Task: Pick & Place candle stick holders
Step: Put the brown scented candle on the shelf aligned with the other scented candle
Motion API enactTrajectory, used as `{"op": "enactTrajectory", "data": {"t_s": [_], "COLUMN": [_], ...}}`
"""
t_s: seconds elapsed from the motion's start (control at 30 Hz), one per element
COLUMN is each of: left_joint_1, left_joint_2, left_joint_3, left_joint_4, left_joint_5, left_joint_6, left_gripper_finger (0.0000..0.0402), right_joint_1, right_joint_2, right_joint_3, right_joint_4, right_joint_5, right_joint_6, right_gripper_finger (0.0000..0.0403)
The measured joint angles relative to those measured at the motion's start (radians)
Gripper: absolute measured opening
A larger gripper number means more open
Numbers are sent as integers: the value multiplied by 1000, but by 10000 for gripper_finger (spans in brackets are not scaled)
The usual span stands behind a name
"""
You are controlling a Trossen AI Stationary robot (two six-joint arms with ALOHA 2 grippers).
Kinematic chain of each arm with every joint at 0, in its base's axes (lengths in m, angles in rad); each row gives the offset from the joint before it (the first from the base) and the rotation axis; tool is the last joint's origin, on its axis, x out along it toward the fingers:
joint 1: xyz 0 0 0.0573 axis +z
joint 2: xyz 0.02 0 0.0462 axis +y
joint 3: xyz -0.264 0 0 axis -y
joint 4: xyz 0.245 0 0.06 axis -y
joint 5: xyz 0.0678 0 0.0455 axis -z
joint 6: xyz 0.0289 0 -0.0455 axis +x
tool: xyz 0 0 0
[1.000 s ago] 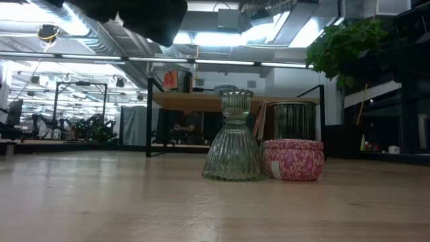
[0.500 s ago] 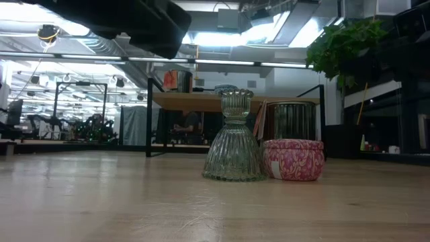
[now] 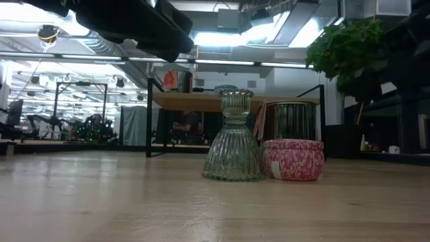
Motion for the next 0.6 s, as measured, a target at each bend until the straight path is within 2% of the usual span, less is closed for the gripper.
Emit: {"op": "enactTrajectory", "data": {"t_s": [0.23, 0.6], "left_joint_1": [0, 0], "left_joint_2": [-1, -41], "left_joint_3": [0, 0], "left_joint_4": [-19, -77], "left_joint_5": [0, -68], "left_joint_6": [-65, -60], "left_gripper_finger": [115, 115], "right_joint_1": [2, 53], "right_joint_2": [214, 610], "right_joint_3": [9, 252], "right_joint_4": [88, 45], "right_joint_5": [-81, -112], "right_joint_6": [86, 89], "right_gripper_finger": [398, 398]}}
